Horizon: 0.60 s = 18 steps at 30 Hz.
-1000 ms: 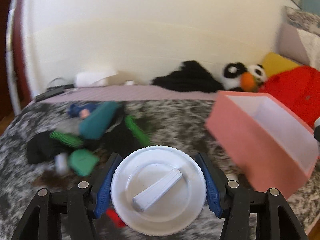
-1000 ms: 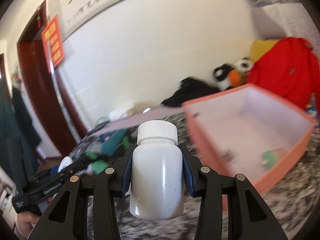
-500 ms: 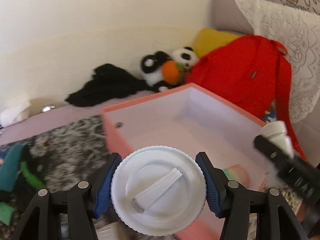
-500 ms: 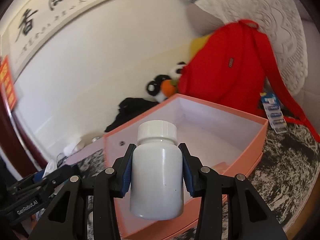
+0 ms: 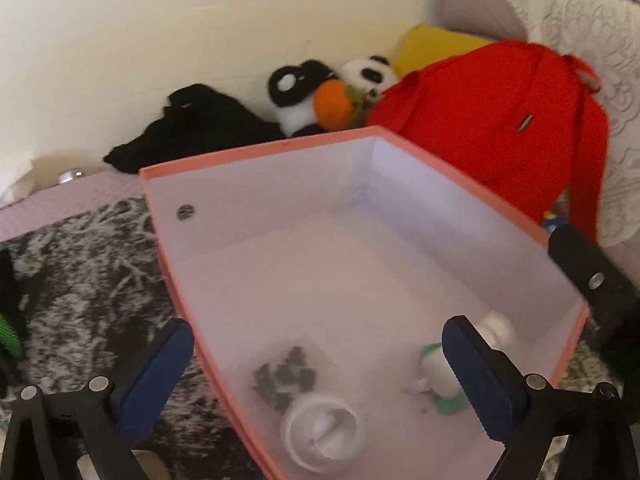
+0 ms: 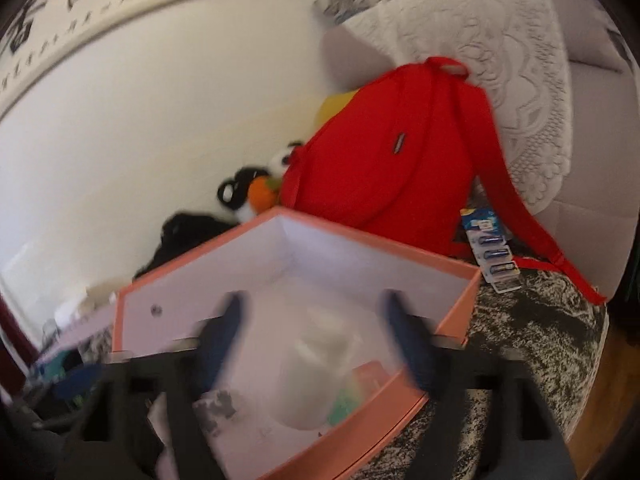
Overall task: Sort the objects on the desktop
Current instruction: 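Carry both items into the pink box and open both tools, then grasp the red cone with left tool while right tool grasps white cup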
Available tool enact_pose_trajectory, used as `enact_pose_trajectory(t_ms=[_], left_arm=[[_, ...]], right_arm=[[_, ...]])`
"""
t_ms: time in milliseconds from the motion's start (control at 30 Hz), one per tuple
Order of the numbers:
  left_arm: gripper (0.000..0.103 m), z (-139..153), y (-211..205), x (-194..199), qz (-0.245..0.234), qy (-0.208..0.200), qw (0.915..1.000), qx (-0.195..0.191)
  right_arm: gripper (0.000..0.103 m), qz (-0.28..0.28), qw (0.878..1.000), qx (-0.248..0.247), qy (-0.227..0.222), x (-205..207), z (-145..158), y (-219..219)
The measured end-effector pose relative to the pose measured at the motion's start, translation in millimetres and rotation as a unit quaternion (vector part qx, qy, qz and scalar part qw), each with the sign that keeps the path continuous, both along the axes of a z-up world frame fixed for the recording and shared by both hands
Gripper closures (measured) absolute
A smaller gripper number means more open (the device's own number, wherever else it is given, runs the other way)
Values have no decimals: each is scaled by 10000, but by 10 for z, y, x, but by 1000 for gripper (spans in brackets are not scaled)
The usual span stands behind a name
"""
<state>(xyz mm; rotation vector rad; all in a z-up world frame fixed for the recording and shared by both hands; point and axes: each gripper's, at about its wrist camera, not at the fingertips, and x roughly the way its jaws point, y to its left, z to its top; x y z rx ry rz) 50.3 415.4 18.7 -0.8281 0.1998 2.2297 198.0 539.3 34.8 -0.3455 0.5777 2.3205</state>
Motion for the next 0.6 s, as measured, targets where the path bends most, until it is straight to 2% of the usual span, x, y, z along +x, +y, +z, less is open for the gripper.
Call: enact_pose_trajectory(t_ms=[67, 267, 433, 600], left_arm=[[1, 32, -26, 27, 11, 70, 10000, 21], [1, 105, -428, 134, 188, 560, 9982, -31], [1, 1, -970, 66, 529, 662, 9960, -294], [1, -25, -1527, 28, 853, 705, 9913, -716]], right_arm=[[8, -24, 9997, 31, 243, 79, 64, -24], [8, -7, 9989, 299, 359, 107, 182, -204], [8, 247, 9981, 446, 357, 12, 249, -480], [8, 605, 9966, 464, 297, -168, 302, -891]])
